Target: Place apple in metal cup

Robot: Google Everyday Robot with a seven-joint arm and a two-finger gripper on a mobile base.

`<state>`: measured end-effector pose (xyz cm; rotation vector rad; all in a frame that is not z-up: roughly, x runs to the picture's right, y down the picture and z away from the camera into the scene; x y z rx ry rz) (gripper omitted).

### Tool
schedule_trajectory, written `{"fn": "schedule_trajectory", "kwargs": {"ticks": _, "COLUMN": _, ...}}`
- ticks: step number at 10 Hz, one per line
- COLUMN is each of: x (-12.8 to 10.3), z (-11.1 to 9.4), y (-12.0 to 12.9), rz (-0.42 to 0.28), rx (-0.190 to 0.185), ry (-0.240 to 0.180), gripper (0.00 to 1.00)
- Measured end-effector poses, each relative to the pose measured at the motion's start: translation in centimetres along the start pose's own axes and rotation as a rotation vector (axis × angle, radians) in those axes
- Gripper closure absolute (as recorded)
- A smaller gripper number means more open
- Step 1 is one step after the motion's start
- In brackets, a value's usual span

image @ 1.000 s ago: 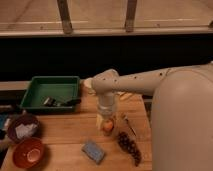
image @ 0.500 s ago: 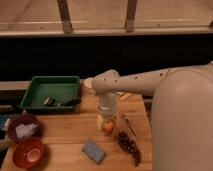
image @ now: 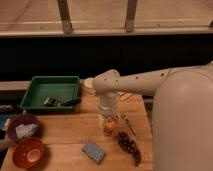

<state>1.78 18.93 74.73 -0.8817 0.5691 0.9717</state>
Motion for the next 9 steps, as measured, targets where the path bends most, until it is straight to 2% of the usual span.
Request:
{"fn": "schedule_trajectory", "kwargs": {"ticks": 3, "x": -0.1, "z": 0.0, "y": 0.4, "rz": -0.006, "rx": -0.008, "ry": -0.002, "gripper": 0.34}}
{"fn": "schedule_trajectory", "kwargs": {"ticks": 5, "x": 0.0, "z": -1.0, "y": 0.3, "rz": -0.002, "rx": -0.022, "ry": -0.038, "gripper": 0.34}}
{"fn": "schedule_trajectory", "kwargs": {"ticks": 7, "x": 0.4, "z": -3.3, "y": -0.4, "rz": 0.018, "rx": -0.03, "ry": -0.126, "gripper": 0.34}}
{"fn": "schedule_trajectory", "kwargs": {"ticks": 9, "x": 1.3, "z": -6.8, "y": -1.3, "rz": 0.056, "rx": -0.017, "ry": -0.268, "gripper": 0.34}}
